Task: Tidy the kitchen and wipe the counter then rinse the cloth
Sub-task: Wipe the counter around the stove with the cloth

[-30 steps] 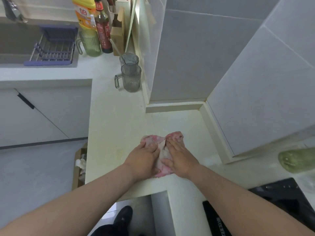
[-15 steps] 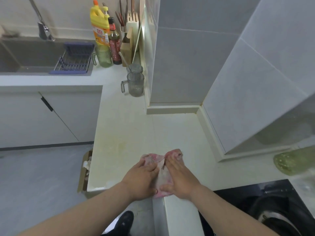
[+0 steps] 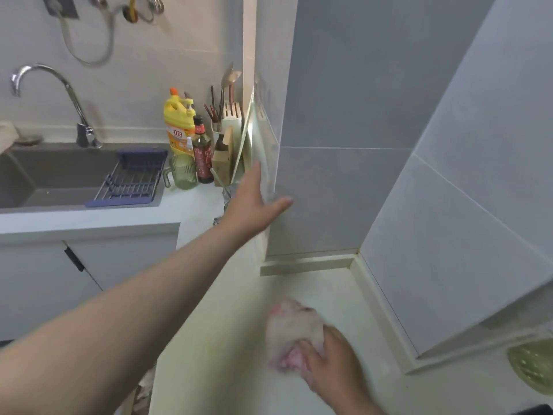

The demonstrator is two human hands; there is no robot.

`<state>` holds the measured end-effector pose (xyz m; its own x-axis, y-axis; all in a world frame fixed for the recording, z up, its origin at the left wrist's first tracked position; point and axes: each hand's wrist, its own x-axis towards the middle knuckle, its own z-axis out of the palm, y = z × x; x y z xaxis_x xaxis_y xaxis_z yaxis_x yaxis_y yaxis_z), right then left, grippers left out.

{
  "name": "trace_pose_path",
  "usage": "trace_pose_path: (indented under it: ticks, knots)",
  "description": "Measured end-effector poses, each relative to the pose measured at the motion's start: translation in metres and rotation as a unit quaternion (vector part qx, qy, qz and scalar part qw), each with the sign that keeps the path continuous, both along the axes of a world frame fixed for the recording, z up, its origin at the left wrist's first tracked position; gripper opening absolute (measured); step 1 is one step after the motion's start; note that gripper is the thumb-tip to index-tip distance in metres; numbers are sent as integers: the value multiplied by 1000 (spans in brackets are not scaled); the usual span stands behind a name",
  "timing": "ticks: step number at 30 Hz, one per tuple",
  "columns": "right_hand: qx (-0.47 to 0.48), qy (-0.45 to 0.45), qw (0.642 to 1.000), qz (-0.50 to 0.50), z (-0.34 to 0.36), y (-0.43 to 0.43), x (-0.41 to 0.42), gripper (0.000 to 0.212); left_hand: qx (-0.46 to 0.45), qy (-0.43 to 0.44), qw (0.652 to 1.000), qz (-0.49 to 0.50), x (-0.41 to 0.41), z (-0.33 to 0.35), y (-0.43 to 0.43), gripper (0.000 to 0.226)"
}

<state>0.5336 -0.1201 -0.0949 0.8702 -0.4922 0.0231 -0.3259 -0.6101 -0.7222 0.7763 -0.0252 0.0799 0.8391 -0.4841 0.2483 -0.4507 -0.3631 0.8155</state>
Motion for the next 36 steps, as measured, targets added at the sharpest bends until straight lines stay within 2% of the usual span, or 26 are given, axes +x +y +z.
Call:
trace_pose_path:
  ticks: [2,5,7,10,12,15,18,23,27,33,36]
  knots:
    - [-82,-12,996,-12,13,-12,36,31,-35,-35,999,9,27,16,-18,108]
    - [-174,-22,984,13,17,-23,93,42,-59,-117,991,5,51,24,-38,103]
    - [-205,-28,977,41,7,-26,123,49,-74,-158,985,-9,56,20,-49,95]
    - [-224,19,973,62,-13,-30,151,56,-116,-160,980,-19,60,12,-59,93]
    - [-225,22,972,66,-24,-31,159,53,-143,-152,978,-28,63,12,-65,91]
    - [-208,-31,976,61,-39,-33,164,42,-194,-112,974,-26,64,10,-71,91]
    - [-181,-71,979,59,-50,-41,165,31,-210,-109,972,5,60,6,-74,97]
    - [-94,-77,992,39,-52,-43,167,31,-226,-124,966,30,57,5,-76,96]
    - [-70,-94,992,39,-46,-35,164,35,-230,-129,964,46,55,4,-78,95]
    - [-95,-94,991,23,-45,-29,160,40,-256,-89,960,69,54,-7,-80,95]
    - [-116,-94,988,33,-47,-32,157,40,-226,-65,969,80,51,-32,-81,96]
